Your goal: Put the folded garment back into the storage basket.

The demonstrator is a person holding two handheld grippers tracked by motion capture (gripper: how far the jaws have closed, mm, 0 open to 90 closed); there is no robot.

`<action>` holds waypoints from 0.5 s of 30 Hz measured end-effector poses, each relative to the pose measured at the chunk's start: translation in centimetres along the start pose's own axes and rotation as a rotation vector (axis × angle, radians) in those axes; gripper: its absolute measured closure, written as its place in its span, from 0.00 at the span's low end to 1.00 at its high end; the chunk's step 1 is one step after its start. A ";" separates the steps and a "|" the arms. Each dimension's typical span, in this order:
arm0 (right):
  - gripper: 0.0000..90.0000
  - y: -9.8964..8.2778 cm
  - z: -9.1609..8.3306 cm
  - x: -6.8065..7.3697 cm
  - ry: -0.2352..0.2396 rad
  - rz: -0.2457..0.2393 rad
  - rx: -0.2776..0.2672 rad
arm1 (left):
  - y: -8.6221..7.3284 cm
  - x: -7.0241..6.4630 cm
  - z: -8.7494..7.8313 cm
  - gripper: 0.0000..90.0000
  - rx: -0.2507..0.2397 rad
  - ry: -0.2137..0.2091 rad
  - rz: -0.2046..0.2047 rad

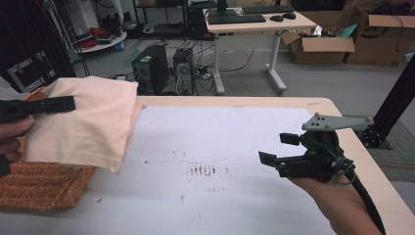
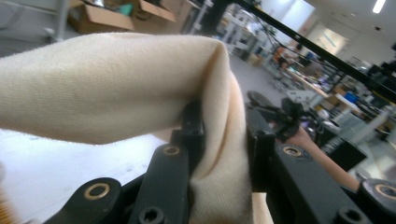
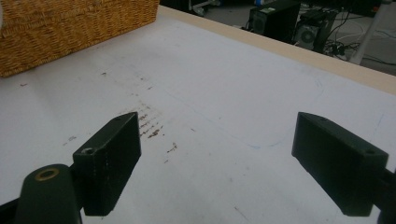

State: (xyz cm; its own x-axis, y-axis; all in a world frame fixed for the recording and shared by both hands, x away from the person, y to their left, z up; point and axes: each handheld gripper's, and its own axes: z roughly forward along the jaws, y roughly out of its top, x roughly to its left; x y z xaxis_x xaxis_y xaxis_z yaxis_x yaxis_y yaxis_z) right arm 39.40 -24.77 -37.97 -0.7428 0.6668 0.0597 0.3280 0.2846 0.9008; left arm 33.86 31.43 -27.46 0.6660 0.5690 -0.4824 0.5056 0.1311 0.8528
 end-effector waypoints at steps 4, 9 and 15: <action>0.17 0.1 0.2 0.1 -0.002 -0.001 0.006 | -0.1 0.9 -2.7 0.83 -0.032 0.049 -0.018; 0.17 0.4 0.6 0.5 -0.003 -0.001 0.007 | -0.2 1.9 -5.3 0.83 -0.068 0.091 -0.038; 0.17 0.8 1.0 1.0 -0.001 -0.005 0.009 | 0.3 2.4 -7.1 0.83 -0.080 0.115 -0.040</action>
State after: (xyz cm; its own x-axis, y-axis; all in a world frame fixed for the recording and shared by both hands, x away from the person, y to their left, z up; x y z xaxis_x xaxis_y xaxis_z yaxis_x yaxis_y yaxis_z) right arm 39.55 -23.15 -37.60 -0.7440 0.6659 0.0552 0.3296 0.2940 0.8972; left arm 31.71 38.65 -26.93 0.5767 0.6507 -0.4940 0.4820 0.2172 0.8488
